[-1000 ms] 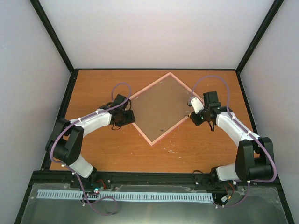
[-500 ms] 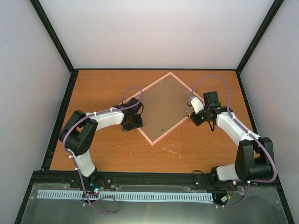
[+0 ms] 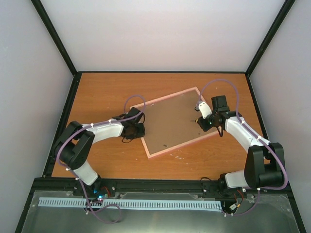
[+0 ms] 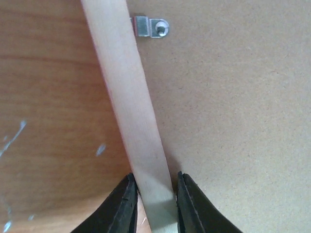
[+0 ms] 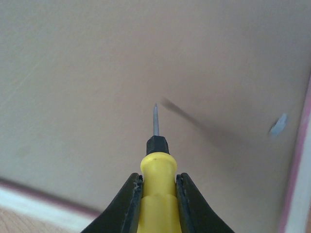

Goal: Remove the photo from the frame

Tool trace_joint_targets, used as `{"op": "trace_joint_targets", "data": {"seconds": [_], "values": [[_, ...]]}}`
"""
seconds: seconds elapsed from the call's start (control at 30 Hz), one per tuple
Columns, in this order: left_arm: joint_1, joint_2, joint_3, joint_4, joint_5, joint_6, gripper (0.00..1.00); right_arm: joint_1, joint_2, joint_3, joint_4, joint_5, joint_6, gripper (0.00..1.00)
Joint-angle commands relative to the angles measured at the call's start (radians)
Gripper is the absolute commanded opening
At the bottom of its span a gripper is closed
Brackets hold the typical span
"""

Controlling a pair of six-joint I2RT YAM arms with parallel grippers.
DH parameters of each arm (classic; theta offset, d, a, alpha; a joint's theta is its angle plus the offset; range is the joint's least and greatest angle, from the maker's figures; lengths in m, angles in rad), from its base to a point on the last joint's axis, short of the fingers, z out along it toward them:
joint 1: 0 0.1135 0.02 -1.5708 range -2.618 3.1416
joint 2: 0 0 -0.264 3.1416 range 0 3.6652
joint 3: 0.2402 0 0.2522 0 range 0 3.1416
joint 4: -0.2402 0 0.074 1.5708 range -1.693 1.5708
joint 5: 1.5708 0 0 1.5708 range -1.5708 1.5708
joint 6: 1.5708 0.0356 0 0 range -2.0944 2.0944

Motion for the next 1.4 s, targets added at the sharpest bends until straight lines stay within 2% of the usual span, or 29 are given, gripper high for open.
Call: {"op": "trace_joint_targets", "data": {"seconds": [0.0,0.13,0.3,0.4,0.63,0.7,0.8,0.87,1.17,1.37], "values": [[-0.013,-0.049,-0.148,-0.095,0.061,0.127,0.04,-0.009,-0.018,-0.007,0.006,-0.017,-0.001,0.03],[-0.013,-0.115,-0.205,-0.065,0.052,0.158,0.01,-0.008,-0.021,-0.006,0.004,-0.058,-0.008,0.03],[-0.013,-0.106,-0.111,0.006,0.003,0.268,0.01,-0.009,-0.014,0.022,-0.033,-0.119,-0.011,0.03],[-0.011,-0.068,-0.063,0.093,0.003,0.343,0.01,-0.009,-0.026,0.037,-0.055,-0.139,-0.011,0.03],[-0.011,0.056,0.071,0.035,0.006,0.361,0.01,-0.009,-0.056,0.063,-0.084,-0.182,-0.005,0.03],[-0.011,0.048,0.074,0.019,-0.002,0.344,0.07,-0.005,-0.050,0.074,-0.089,-0.194,-0.002,0.03],[-0.012,-0.004,0.045,0.032,0.006,0.325,0.25,0.009,-0.016,0.110,-0.101,-0.196,0.007,0.03],[-0.012,-0.050,0.021,0.042,0.004,0.313,0.30,0.029,0.006,0.144,-0.113,-0.196,0.015,0.03],[-0.012,-0.168,-0.090,0.062,-0.006,0.266,0.42,0.186,0.124,0.330,-0.131,-0.166,0.077,0.03],[-0.012,-0.193,-0.143,0.088,-0.009,0.233,0.43,0.302,0.267,0.458,-0.113,-0.097,0.085,0.03]]}}
